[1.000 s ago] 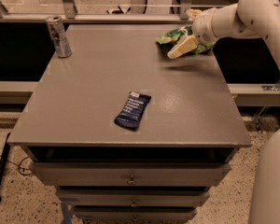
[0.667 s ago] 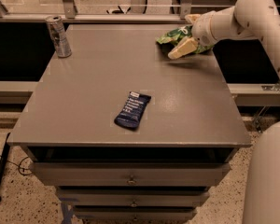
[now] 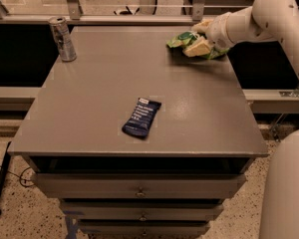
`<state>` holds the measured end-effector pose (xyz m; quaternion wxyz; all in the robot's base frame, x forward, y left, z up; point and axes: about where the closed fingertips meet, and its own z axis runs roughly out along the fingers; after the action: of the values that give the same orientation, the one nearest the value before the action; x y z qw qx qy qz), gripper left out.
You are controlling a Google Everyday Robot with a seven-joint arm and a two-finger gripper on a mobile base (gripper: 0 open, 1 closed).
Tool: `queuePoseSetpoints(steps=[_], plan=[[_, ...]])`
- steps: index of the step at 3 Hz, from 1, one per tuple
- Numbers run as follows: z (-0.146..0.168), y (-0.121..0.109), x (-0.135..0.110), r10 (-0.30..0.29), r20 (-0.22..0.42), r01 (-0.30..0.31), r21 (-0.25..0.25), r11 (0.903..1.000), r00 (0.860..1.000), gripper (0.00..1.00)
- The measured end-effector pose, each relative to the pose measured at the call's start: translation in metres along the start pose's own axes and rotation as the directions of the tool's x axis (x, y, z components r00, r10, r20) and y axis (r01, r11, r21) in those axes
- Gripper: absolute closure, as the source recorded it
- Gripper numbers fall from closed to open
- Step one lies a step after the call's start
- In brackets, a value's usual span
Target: Pick green rice chip bag
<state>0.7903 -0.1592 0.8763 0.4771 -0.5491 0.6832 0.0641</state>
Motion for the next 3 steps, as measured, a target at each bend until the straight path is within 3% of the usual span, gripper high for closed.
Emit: queuePoseSetpoints(steps=[1,2,3], plan=[[-0.011,0.007,-0.015,-0.008,0.025,0.008,-0.012,0.9999,1.0,0.85],[-0.029,0.012,-0.045,-0.015,0.067,0.016,-0.02,0.9997,0.998,1.0],[-0.044,0.016,-0.08,-0.032,0.111,0.035,-0.029,0.999,0.993,1.0]])
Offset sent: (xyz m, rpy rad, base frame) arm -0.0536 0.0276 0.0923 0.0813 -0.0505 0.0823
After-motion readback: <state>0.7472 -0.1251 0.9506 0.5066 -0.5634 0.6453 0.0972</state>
